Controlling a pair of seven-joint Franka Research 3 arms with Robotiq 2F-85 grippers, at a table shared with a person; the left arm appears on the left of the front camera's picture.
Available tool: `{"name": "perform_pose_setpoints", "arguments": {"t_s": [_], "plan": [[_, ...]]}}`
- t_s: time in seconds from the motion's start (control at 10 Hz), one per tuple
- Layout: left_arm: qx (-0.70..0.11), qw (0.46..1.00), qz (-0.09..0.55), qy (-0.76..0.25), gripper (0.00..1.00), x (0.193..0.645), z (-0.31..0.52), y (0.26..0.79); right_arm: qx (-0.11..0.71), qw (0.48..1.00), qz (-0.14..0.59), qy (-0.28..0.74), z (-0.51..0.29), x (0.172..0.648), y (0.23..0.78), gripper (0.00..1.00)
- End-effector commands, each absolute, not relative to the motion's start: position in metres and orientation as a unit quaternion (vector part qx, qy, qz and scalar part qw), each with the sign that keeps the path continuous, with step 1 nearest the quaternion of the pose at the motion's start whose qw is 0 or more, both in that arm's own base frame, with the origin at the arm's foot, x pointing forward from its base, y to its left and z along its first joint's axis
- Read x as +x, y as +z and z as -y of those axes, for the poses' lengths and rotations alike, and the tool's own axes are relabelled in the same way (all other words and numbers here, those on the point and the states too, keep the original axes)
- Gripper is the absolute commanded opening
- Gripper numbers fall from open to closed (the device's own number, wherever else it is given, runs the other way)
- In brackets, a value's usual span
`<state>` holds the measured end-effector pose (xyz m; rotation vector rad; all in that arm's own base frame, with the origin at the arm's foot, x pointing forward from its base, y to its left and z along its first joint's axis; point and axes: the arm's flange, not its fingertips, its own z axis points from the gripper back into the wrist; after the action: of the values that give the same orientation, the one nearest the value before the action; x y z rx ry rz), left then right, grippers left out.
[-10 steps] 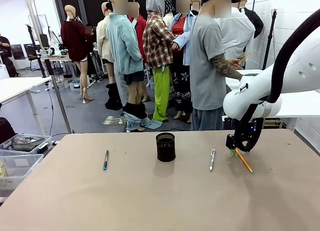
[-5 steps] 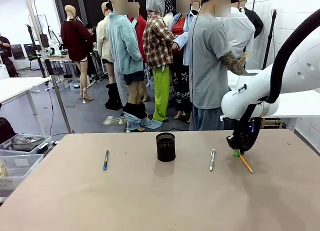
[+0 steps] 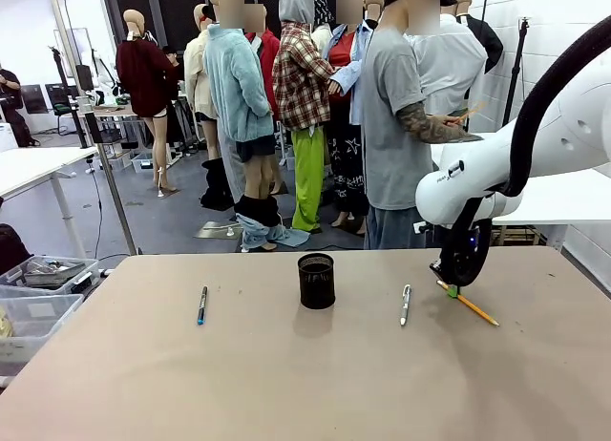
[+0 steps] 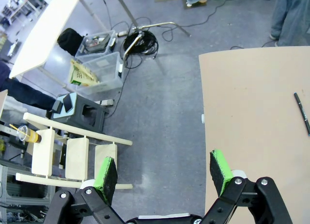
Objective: Place the pens into the pen holder.
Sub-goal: Pick up a writing instrument from the table and place it into the Pen holder.
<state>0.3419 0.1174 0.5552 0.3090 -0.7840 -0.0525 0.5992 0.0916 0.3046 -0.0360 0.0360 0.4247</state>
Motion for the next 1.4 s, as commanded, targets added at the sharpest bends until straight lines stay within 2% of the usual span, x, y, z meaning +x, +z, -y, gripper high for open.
{"name": "perform_pose_setpoints", "arguments": {"t_s": [0.0,0.3,0.6,0.7,0.9,1.3], "plan": [[0.157,0.911,0.38,-0.027,1.0,0.342,-0.117,0.556,-0.022,0.973,-0.009,0.231,-0.087,0.595,0.324,0.0],[0.157,0.911,0.38,-0.027,1.0,0.342,-0.117,0.556,0.037,0.934,0.131,0.33,-0.076,0.568,0.404,0.0],[0.157,0.911,0.38,-0.027,1.0,0.342,-0.117,0.556,0.151,0.841,0.273,0.442,-0.115,0.561,0.457,0.0],[0.157,0.911,0.38,-0.027,1.0,0.342,-0.117,0.556,0.182,0.798,0.332,0.468,-0.133,0.564,0.47,0.0],[0.157,0.911,0.38,-0.027,1.0,0.342,-0.117,0.556,0.225,0.737,0.403,0.494,-0.163,0.567,0.482,0.0],[0.157,0.911,0.38,-0.027,1.0,0.342,-0.117,0.556,0.368,0.627,0.391,0.565,-0.218,0.59,0.488,0.0]]}}
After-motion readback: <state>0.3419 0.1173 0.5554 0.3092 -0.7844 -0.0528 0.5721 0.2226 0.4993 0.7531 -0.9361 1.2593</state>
